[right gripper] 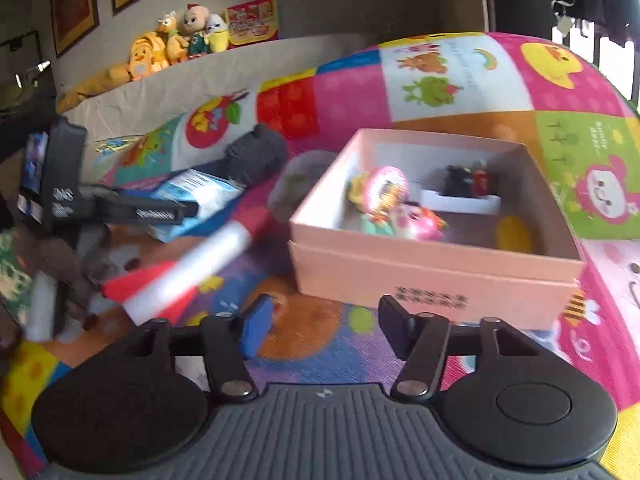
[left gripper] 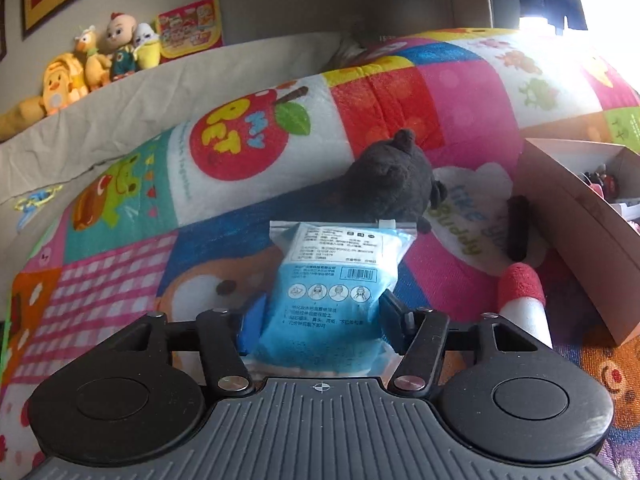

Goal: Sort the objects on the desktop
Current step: 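Close the left tool on the blue snack packet, then grasp the white-and-red foam rocket with the right tool while the left tool holds the packet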

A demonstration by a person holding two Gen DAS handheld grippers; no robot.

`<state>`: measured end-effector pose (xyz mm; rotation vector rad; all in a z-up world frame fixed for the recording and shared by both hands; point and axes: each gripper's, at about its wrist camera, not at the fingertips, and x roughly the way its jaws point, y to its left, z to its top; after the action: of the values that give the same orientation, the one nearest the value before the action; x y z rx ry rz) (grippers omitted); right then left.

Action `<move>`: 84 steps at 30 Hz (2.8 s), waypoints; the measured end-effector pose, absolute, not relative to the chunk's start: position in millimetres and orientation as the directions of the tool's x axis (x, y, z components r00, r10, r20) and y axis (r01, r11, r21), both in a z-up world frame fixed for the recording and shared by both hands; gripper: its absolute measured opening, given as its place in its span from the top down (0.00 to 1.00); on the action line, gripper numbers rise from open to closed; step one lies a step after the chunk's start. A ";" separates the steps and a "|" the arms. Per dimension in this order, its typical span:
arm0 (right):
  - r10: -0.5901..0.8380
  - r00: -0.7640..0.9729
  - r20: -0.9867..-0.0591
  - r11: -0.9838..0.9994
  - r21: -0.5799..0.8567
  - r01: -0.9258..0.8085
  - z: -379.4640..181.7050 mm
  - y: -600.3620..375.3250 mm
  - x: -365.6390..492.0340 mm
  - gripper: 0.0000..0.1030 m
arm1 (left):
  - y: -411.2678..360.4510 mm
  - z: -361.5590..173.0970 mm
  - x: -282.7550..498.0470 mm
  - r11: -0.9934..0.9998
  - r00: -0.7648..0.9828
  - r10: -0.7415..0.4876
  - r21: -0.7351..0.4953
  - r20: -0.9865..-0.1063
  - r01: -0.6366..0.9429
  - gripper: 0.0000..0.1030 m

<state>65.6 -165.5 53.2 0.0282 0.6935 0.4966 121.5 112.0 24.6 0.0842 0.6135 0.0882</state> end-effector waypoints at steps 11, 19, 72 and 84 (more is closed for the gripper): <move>0.427 0.568 -0.703 0.880 0.179 -0.441 29.9 -45.7 115.1 0.47 | 144.8 39.9 22.3 0.997 0.838 0.043 -0.031 -0.544 -0.072 0.43; 0.473 0.476 -0.741 0.803 0.141 -0.579 36.7 -79.8 79.1 0.70 | 130.8 33.4 7.4 0.992 0.825 -0.060 -0.124 -0.561 -0.012 0.43; 0.341 0.762 -0.550 0.937 0.132 -0.324 50.6 -292.5 40.7 0.09 | -18.2 36.4 -10.3 0.892 0.746 -0.363 0.022 -0.557 0.451 0.06; 0.652 0.502 -0.569 0.734 0.308 -0.605 43.4 -247.4 7.7 0.09 | 98.4 52.7 -5.9 0.998 0.829 -0.048 -0.069 -0.558 0.012 0.03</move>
<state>7.7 -247.4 43.4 0.0716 0.7176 0.7599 -5.9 98.4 52.7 -0.0632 0.5934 -0.0316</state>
